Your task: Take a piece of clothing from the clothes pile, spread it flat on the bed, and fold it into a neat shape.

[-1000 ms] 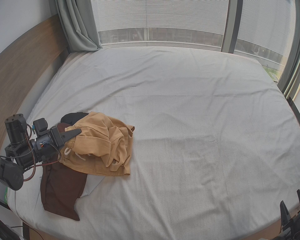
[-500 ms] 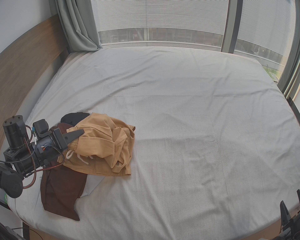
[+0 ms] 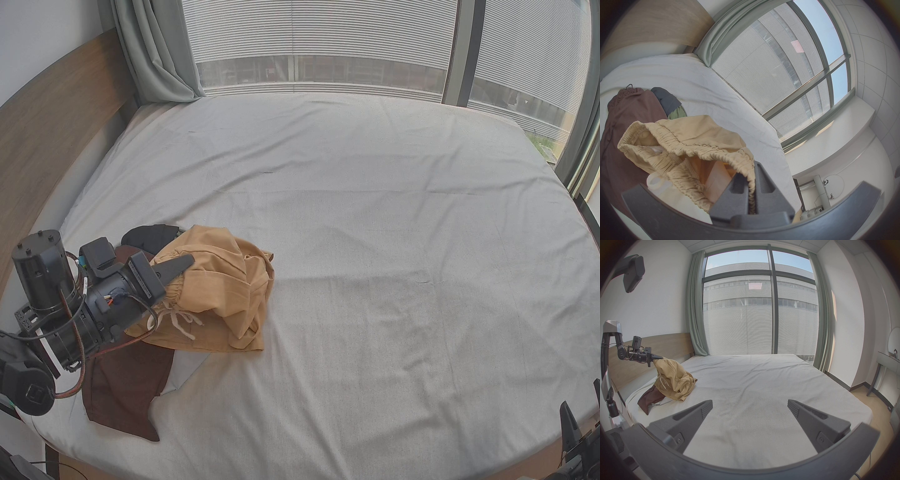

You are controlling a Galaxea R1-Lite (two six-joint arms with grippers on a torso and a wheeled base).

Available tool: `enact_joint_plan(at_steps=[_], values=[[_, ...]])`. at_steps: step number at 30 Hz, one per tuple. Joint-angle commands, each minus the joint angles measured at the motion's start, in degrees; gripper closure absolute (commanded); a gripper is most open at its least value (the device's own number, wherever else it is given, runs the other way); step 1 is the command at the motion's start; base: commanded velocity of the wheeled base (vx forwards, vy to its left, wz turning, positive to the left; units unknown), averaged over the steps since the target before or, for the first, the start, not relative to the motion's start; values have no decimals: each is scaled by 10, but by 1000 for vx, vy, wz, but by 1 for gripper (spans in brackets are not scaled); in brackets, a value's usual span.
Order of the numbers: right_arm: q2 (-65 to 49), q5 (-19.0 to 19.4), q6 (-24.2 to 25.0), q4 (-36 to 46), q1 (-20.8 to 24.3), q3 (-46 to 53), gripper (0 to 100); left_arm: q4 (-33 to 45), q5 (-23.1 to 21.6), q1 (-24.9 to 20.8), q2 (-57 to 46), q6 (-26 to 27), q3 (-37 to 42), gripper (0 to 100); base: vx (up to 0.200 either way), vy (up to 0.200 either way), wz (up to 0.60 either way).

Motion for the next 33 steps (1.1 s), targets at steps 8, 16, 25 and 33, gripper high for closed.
enact_joint_plan(at_steps=[8, 16, 25, 33], values=[[-9, 0, 0, 0, 1, 9, 0, 2, 92, -114, -1, -49, -41, 100, 0, 0, 0], [-9, 0, 0, 0, 1, 9, 0, 6, 106, -151, 9, -52, -53, 100, 0, 0, 0], [-9, 0, 0, 0, 1, 9, 0, 6, 115, -182, 46, -52, -75, 100, 0, 0, 0], [-9, 0, 0, 1, 1, 9, 0, 6, 123, -211, 106, -60, -136, 100, 0, 0, 0]])
